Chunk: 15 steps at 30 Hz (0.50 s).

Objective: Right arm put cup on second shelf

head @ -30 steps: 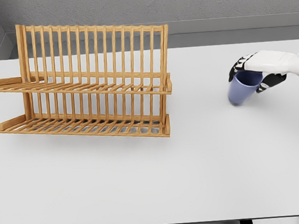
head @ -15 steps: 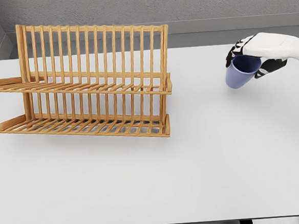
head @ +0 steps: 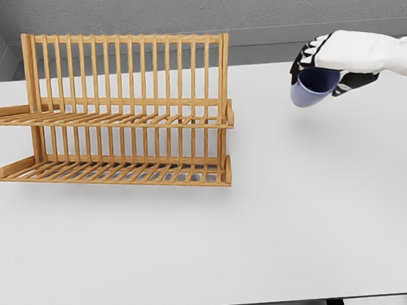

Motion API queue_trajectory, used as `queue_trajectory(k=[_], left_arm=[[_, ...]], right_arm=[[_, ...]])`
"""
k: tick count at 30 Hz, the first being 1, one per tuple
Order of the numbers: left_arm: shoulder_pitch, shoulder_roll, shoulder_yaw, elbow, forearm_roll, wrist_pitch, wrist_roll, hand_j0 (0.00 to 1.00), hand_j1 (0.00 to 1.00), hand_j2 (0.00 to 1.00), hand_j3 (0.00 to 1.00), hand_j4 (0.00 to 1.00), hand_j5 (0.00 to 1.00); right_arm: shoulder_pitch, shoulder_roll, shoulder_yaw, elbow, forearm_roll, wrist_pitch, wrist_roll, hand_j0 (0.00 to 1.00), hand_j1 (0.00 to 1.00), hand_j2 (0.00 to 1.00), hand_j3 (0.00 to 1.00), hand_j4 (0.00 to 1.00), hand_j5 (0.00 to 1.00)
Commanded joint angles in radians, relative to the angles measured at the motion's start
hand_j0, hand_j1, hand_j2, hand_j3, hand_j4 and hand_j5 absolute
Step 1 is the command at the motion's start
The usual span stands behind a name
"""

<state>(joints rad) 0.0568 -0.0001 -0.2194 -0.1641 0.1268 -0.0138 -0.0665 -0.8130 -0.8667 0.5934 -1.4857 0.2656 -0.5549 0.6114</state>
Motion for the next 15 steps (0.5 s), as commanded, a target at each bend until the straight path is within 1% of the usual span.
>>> queue_trajectory(k=[1, 5, 9, 11, 15], left_arm=[[0.000, 0.000, 0.000, 0.000, 0.001, 0.000, -0.001, 1.00, 1.00, 1.00, 1.00, 1.00, 1.00], [0.000, 0.000, 0.000, 0.000, 0.001, 0.000, -0.001, 1.00, 1.00, 1.00, 1.00, 1.00, 1.00], [0.000, 0.000, 0.000, 0.000, 0.001, 0.000, -0.001, 1.00, 1.00, 1.00, 1.00, 1.00, 1.00], [0.000, 0.000, 0.000, 0.000, 0.000, 0.000, -0.001, 1.00, 1.00, 1.00, 1.00, 1.00, 1.00], [0.000, 0.000, 0.000, 0.000, 0.000, 0.000, -0.001, 1.00, 1.00, 1.00, 1.00, 1.00, 1.00]], right_arm=[[-0.002, 0.000, -0.001, -0.028, -0.005, 0.003, -0.001, 0.61, 0.61, 0.61, 0.61, 0.61, 0.61], [-0.005, 0.000, -0.001, -0.064, -0.005, 0.004, -0.001, 0.61, 0.61, 0.61, 0.61, 0.61, 0.61], [-0.017, 0.009, -0.001, -0.077, -0.005, 0.003, -0.001, 0.61, 0.61, 0.61, 0.61, 0.61, 0.61], [-0.018, 0.009, -0.003, -0.097, -0.005, 0.003, -0.001, 0.61, 0.61, 0.61, 0.61, 0.61, 0.61], [-0.025, 0.031, -0.001, -0.127, -0.005, 0.004, -0.001, 0.61, 0.61, 0.61, 0.61, 0.61, 0.61]])
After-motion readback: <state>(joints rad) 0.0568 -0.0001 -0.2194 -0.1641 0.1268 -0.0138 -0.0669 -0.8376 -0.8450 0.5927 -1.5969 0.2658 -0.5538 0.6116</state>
